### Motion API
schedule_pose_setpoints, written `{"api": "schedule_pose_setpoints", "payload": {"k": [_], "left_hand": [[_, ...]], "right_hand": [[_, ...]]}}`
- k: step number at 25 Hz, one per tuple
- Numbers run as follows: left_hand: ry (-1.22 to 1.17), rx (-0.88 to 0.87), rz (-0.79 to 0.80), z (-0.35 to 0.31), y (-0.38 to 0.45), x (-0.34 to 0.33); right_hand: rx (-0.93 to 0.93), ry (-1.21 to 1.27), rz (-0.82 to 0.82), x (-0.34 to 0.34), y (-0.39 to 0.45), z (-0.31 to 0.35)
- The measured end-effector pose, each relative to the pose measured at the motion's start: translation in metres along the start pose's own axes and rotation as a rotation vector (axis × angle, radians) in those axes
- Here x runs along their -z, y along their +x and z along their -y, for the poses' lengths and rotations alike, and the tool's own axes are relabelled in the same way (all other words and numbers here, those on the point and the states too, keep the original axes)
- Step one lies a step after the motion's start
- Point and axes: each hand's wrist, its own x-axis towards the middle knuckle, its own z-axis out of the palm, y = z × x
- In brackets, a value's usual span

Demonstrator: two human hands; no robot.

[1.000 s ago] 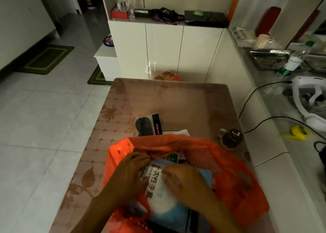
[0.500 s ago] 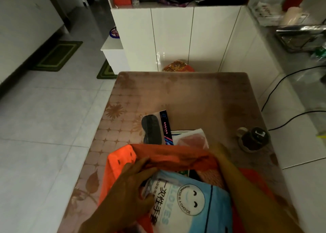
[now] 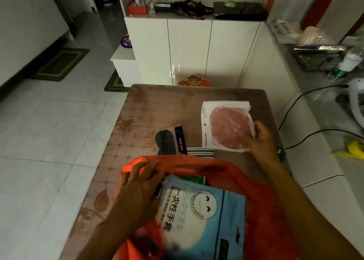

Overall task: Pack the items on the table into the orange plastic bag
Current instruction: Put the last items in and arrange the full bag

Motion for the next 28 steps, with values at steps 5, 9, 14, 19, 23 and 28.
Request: {"api": "schedule_pose_setpoints", "payload": {"k": [5,9,14,19,23,28], "left_hand": [[-0.450,0.057,-0.079,0.005,0.006,0.017],[-0.682,-0.022,-0.140,-0.004,0.008,0.042],[-0.624,0.046,-0.161,0.002,0.002,0.045],[-0.625,0.016,-0.215,-0.001,-0.004,0.040],[-0.680,0.079,-0.212,0.002,0.000,0.036],[-0.399,-0.030,-0.181,0.004,0.015,0.029]], "right_hand": [[0.082,0.287,0.136,0.050,-0.066,0.098],[-0.143,-0.017,0.556,0.039,-0.113,0.096],[-0.220,-0.700,0.387,-0.020,-0.159,0.042],[0.327,-1.195,0.194,-0.030,-0.172,0.045],[0.383,-1.047,0.816,-0.037,-0.172,0.044],[0.399,-1.019,0.926,-0.041,-0.164,0.039]]}}
